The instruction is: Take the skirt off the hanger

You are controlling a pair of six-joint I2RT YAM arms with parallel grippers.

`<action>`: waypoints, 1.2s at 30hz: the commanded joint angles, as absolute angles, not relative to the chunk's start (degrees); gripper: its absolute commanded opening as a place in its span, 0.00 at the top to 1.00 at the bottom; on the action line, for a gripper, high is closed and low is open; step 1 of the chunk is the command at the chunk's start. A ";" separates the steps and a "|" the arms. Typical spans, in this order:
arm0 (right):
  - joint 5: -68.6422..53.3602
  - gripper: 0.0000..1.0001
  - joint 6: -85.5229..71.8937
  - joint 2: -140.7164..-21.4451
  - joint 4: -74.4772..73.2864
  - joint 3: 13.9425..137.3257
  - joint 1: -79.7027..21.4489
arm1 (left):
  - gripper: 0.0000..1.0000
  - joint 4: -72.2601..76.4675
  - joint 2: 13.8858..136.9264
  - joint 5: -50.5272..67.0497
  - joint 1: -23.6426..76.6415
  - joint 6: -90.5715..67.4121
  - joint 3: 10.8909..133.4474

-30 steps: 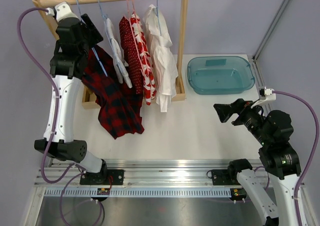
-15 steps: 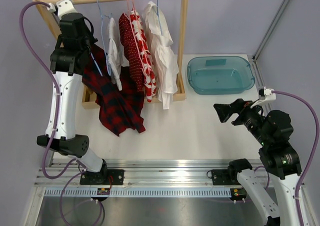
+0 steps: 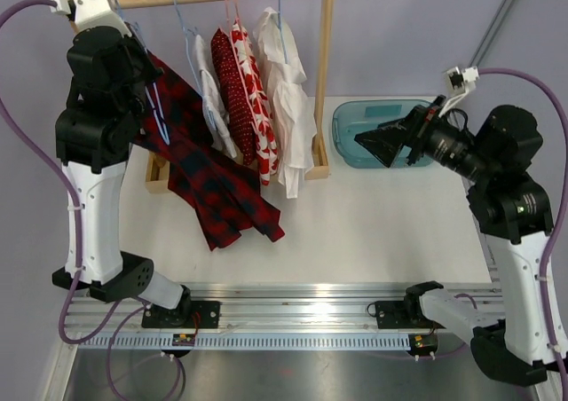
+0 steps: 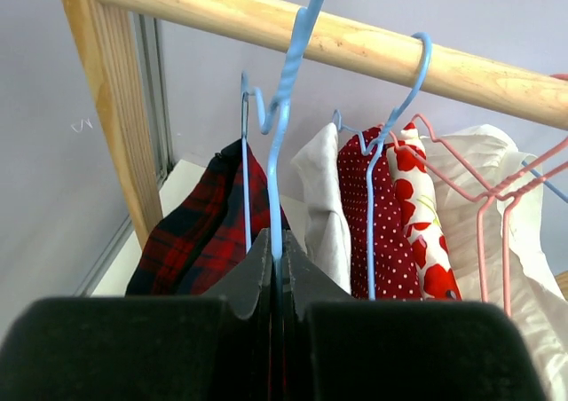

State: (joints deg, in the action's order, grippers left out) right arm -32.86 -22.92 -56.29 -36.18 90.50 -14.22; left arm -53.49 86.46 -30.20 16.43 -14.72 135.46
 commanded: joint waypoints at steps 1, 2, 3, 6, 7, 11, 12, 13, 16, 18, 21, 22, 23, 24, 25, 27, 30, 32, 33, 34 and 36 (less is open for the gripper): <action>-38.85 0.01 -25.40 -60.46 -32.00 97.99 -20.00 | 1.00 -46.94 83.77 -31.20 17.66 -12.92 133.34; -37.19 0.01 -25.23 -63.34 -32.43 100.61 -21.87 | 1.00 -46.32 83.59 -31.11 17.93 -12.92 131.68; -35.79 0.01 -23.66 -65.11 -33.21 102.03 -24.06 | 1.00 -45.88 83.50 -31.03 18.80 -12.92 131.14; -23.42 0.04 -15.69 -74.83 -41.87 110.71 -39.15 | 1.00 -45.53 83.50 -31.90 20.56 -12.57 129.82; -18.07 0.05 -13.21 -77.67 -44.79 113.87 -48.94 | 1.00 -45.44 83.15 -32.17 20.91 -12.31 129.64; -0.27 0.03 -8.61 -84.98 -45.28 117.79 -63.60 | 1.00 -45.53 82.62 -32.61 21.97 -11.78 129.81; 0.52 0.05 -9.40 -84.99 -41.35 116.64 -64.42 | 1.00 -45.96 82.44 -32.61 22.06 -11.69 130.25; 1.31 0.06 -9.75 -84.99 -39.22 115.41 -65.55 | 1.00 -46.31 82.27 -32.52 22.15 -11.60 130.43; 2.72 0.06 -10.81 -85.51 -33.15 111.98 -68.20 | 1.00 -47.63 81.39 -32.26 22.24 -11.60 130.34; 3.51 0.06 -11.25 -87.09 -30.68 111.36 -69.43 | 1.00 -47.99 79.90 -31.82 22.32 -11.60 129.38; 4.22 0.06 -11.95 -90.61 -28.48 112.58 -70.57 | 1.00 -47.46 77.61 -30.68 22.32 -12.48 126.48; 4.57 0.06 -11.95 -91.49 -27.87 113.37 -70.92 | 1.00 -47.29 77.09 -30.41 22.32 -12.83 125.52; 5.09 0.06 -11.78 -93.15 -26.30 113.55 -71.19 | 1.00 -46.85 76.38 -29.63 22.32 -13.27 124.03; 5.45 0.06 -11.78 -93.95 -25.24 113.73 -71.28 | 1.00 -46.76 75.42 -29.27 22.32 -13.88 123.32; 6.15 0.06 -11.69 -94.65 -24.44 114.25 -71.19 | 1.00 -46.67 74.98 -28.92 22.32 -14.23 122.88; 7.29 0.06 -11.16 -96.94 -21.72 114.35 -71.28 | 1.00 -46.84 74.45 -27.52 22.32 -14.94 122.08; 9.14 0.05 -10.20 -99.92 -18.11 114.34 -71.28 | 1.00 -47.28 74.00 -25.84 22.32 -15.56 122.43; 9.40 0.05 -9.85 -102.46 -16.27 115.13 -71.28 | 1.00 -47.90 74.09 -24.79 22.32 -15.82 122.96; 9.49 0.05 -9.84 -103.26 -15.56 115.31 -71.28 | 1.00 -48.25 74.18 -24.52 22.32 -16.08 123.74; 9.75 0.08 -10.19 -104.75 -14.43 115.66 -71.28 | 1.00 -48.69 74.27 -24.26 22.32 -16.17 123.92; 9.23 0.37 -10.63 -105.64 -13.02 115.58 -71.28 | 1.00 -48.78 74.09 -23.82 22.32 -16.52 123.40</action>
State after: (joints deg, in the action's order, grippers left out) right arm 7.33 -10.70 -104.77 -19.62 112.92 -70.87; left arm -53.65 75.35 -26.35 22.06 -15.57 121.78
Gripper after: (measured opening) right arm 0.715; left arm 0.024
